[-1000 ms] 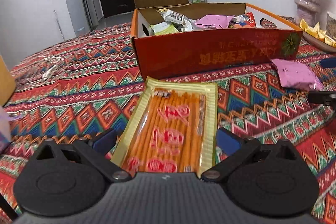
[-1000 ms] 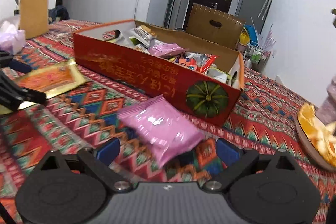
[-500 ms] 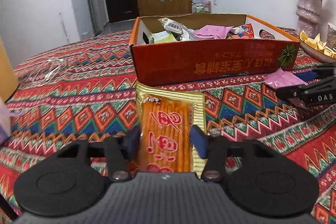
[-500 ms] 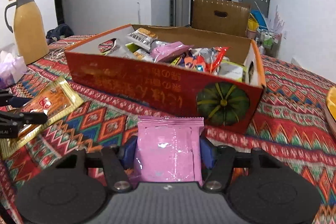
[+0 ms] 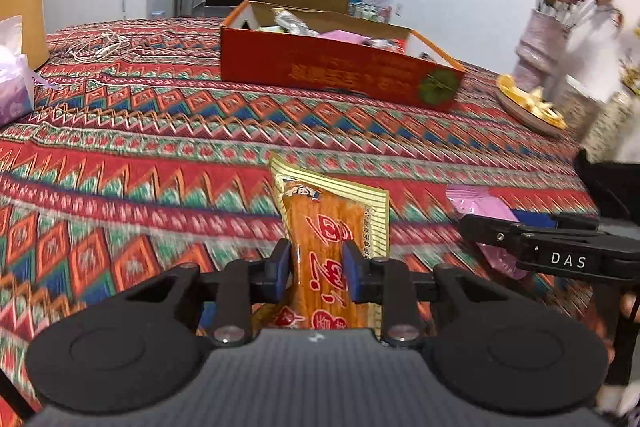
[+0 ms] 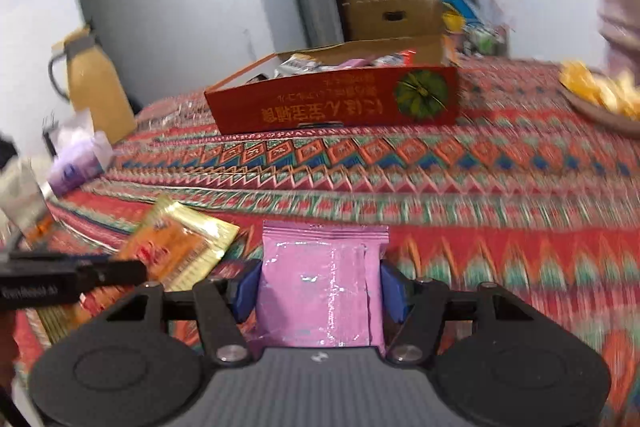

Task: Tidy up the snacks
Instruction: 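Grasp the orange stick-snack bar with the left tool while the right tool grasps the last pink packet, then carry both snacks into the cardboard box and open both tools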

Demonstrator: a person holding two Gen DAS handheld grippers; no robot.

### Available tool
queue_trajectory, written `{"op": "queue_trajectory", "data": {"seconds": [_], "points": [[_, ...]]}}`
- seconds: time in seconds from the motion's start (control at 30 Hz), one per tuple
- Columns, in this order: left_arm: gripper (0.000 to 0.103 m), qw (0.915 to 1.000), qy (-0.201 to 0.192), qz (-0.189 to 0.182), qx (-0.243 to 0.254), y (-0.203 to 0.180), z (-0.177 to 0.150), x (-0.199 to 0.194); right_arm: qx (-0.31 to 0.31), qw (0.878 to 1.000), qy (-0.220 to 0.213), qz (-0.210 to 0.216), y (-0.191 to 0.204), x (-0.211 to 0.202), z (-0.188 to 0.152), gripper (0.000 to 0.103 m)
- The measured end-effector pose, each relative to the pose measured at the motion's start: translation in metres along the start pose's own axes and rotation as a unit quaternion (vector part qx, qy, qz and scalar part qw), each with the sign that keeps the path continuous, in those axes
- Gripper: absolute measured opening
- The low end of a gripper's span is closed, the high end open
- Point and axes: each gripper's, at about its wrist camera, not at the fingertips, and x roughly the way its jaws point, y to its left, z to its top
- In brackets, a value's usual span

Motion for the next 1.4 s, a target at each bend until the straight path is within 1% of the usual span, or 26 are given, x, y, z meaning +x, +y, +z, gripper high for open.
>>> {"op": "queue_trajectory", "data": {"seconds": [0.07, 0.17, 0.23, 0.33, 0.53, 0.63, 0.7, 0.8, 0.87, 0.93, 1.03, 1.1, 1.17, 1.23, 1.33, 1.37, 1.4], "points": [[0.027, 0.9999, -0.006, -0.005, 0.011, -0.009, -0.005, -0.014, 0.014, 1.0, -0.003, -0.002, 0.003, -0.019, -0.016, 0.061], [0.026, 0.9992, -0.029, -0.003, 0.029, -0.02, -0.009, -0.034, 0.0, 1.0, -0.003, -0.022, 0.01, -0.041, -0.032, 0.061], [0.026, 0.9987, -0.042, -0.001, 0.03, -0.023, -0.009, -0.044, 0.001, 0.999, -0.011, -0.034, 0.009, -0.055, -0.038, 0.061], [0.027, 0.9982, -0.052, -0.004, 0.03, -0.027, -0.013, -0.058, 0.012, 0.999, -0.026, -0.038, 0.005, -0.073, -0.042, 0.061], [0.027, 0.9976, -0.063, 0.004, 0.028, -0.03, -0.013, -0.067, 0.016, 0.998, -0.037, -0.041, 0.001, -0.084, -0.046, 0.061], [0.027, 0.9969, -0.071, 0.004, 0.034, -0.032, -0.004, -0.069, 0.012, 0.998, -0.041, -0.037, 0.001, -0.083, -0.041, 0.061], [0.027, 0.996, -0.082, 0.0, 0.037, -0.031, 0.009, -0.07, 0.005, 0.999, -0.045, -0.029, 0.001, -0.079, -0.03, 0.061], [0.027, 0.9941, -0.103, -0.01, 0.035, -0.027, 0.041, -0.067, -0.009, 0.998, -0.056, -0.024, -0.006, -0.072, -0.004, 0.061], [0.027, 0.9917, -0.121, -0.017, 0.039, -0.025, 0.068, -0.062, -0.022, 0.997, -0.067, -0.031, -0.011, -0.067, 0.021, 0.061], [0.027, 0.9885, -0.14, -0.019, 0.055, -0.025, 0.094, -0.055, -0.036, 0.996, -0.078, -0.034, -0.018, -0.061, 0.047, 0.061], [0.027, 0.986, -0.153, -0.015, 0.064, -0.024, 0.131, -0.036, -0.049, 0.994, -0.094, -0.035, -0.03, -0.046, 0.09, 0.061], [0.027, 0.9858, -0.156, -0.016, 0.062, -0.022, 0.155, -0.018, -0.057, 0.993, -0.097, -0.034, -0.037, -0.029, 0.117, 0.061], [0.027, 0.9852, -0.161, -0.014, 0.058, -0.019, 0.18, 0.003, -0.056, 0.994, -0.093, -0.029, -0.045, -0.004, 0.144, 0.061], [0.027, 0.9859, -0.159, -0.013, 0.051, -0.015, 0.205, 0.029, -0.059, 0.994, -0.086, -0.036, -0.052, 0.027, 0.166, 0.061], [0.027, 0.9906, -0.132, -0.036, -0.001, 0.002, 0.239, 0.074, -0.057, 0.993, -0.077, -0.064, -0.058, 0.069, 0.192, 0.061], [0.027, 0.9916, -0.121, -0.04, -0.021, 0.007, 0.247, 0.09, -0.061, 0.993, -0.076, -0.071, -0.059, 0.083, 0.198, 0.061], [0.027, 0.9921, -0.115, -0.039, -0.03, 0.011, 0.253, 0.103, -0.061, 0.993, -0.073, -0.073, -0.06, 0.095, 0.203, 0.061]]}}
